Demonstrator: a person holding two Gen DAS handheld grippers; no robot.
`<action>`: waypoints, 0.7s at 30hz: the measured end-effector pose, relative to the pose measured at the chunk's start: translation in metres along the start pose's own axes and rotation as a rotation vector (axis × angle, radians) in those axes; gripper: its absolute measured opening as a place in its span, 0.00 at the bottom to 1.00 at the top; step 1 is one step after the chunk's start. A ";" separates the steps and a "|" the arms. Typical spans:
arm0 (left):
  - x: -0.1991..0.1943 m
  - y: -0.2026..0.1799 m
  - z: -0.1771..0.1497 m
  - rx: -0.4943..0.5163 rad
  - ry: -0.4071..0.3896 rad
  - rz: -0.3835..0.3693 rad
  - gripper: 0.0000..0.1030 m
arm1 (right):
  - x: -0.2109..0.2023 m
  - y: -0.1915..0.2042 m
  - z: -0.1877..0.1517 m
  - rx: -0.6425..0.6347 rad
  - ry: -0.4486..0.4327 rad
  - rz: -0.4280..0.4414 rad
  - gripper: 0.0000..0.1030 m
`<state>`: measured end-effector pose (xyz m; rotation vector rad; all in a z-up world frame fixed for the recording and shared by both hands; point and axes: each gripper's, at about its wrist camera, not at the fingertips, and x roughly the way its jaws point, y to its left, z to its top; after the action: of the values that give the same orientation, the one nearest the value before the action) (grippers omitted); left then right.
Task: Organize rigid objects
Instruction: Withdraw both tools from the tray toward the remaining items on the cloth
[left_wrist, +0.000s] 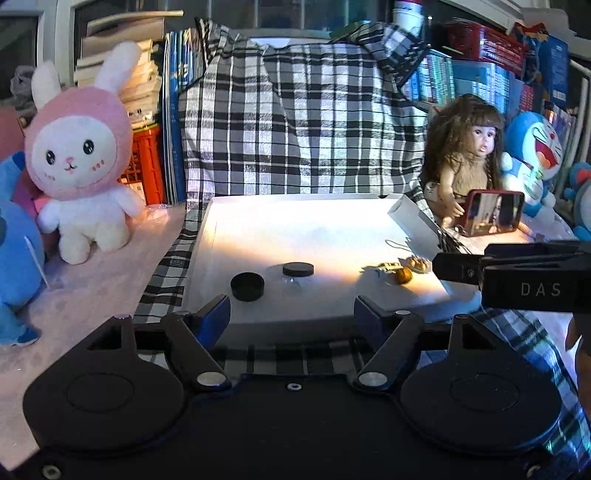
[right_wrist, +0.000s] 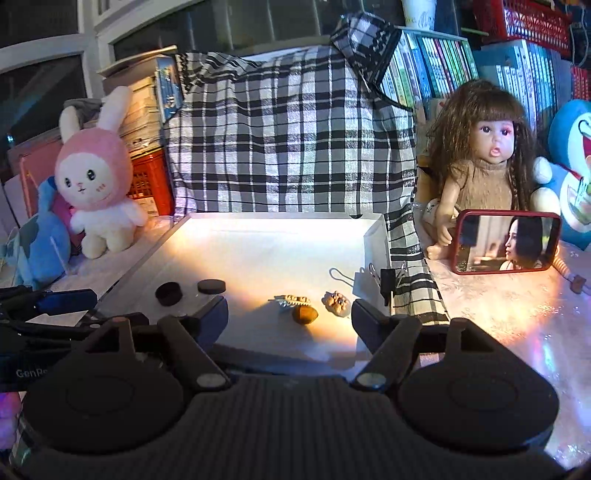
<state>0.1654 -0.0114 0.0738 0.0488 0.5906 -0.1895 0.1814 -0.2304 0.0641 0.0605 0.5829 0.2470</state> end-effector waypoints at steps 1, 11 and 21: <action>-0.006 -0.002 -0.004 0.004 -0.011 0.000 0.72 | -0.005 0.001 -0.002 -0.005 -0.007 0.003 0.82; -0.048 -0.013 -0.038 0.007 -0.050 -0.031 0.73 | -0.046 0.012 -0.028 -0.081 -0.056 0.004 0.83; -0.074 -0.013 -0.077 -0.023 -0.060 -0.045 0.74 | -0.073 0.017 -0.058 -0.115 -0.074 0.007 0.84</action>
<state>0.0606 -0.0039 0.0507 0.0073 0.5344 -0.2271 0.0874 -0.2325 0.0571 -0.0393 0.4940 0.2836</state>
